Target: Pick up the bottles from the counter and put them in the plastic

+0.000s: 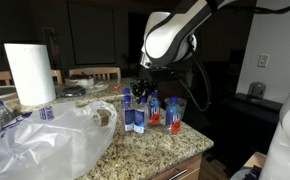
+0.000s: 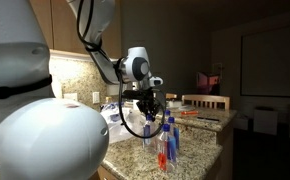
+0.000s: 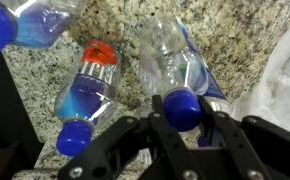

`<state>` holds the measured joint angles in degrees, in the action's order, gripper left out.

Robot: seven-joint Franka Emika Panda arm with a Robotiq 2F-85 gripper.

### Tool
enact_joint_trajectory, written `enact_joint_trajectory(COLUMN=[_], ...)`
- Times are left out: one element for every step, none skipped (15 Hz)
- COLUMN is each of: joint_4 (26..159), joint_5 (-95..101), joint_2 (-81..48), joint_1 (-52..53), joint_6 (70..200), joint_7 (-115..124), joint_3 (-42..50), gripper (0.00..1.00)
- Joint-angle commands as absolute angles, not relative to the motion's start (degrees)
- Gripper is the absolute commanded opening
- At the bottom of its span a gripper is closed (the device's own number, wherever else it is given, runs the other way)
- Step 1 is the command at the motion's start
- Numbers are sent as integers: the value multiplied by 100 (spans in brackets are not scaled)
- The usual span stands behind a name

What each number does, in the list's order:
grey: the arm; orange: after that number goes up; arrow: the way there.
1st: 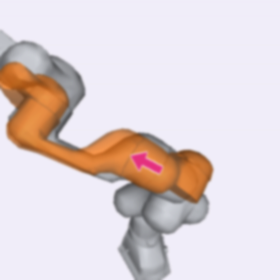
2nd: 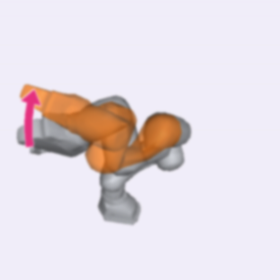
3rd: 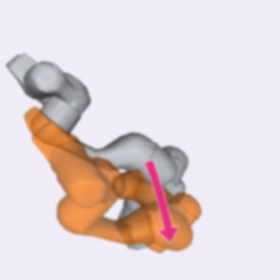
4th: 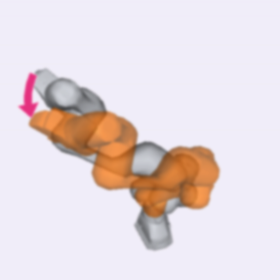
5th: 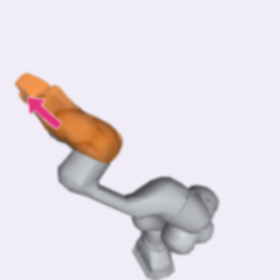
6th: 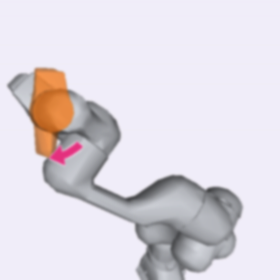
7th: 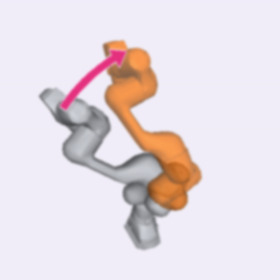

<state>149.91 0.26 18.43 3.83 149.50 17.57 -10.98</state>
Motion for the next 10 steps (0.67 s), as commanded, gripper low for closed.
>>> enact_joint_trajectory(joint_4=[14923, 14851, 14746, 14600, 14367, 14137, 13893, 13653, 13410, 13182], joint_5=[56, -9, -27, -6, 36, 131, 246, 309, 305, 259], joint_2=[2145, 2253, 2377, 2469, 2539, 2587, 2644, 2673, 2688, 2695], joint_1=[372, 423, 447, 461, 471, 449, 411, 403, 423, 449], joint_6=[14452, 14141, 13802, 13416, 12890, 12416, 11986, 11758, 11594, 11482], joint_7=[1901, 1763, 1666, 1586, 1468, 1394, 1383, 1321, 1243, 1155], joint_3=[-1132, -1076, -1032, -1007, -984, -989, -1015, -1006, -976, -947], gripper=[10, 10, 10, 10, 10, 10, 10, 10, 10, 10])
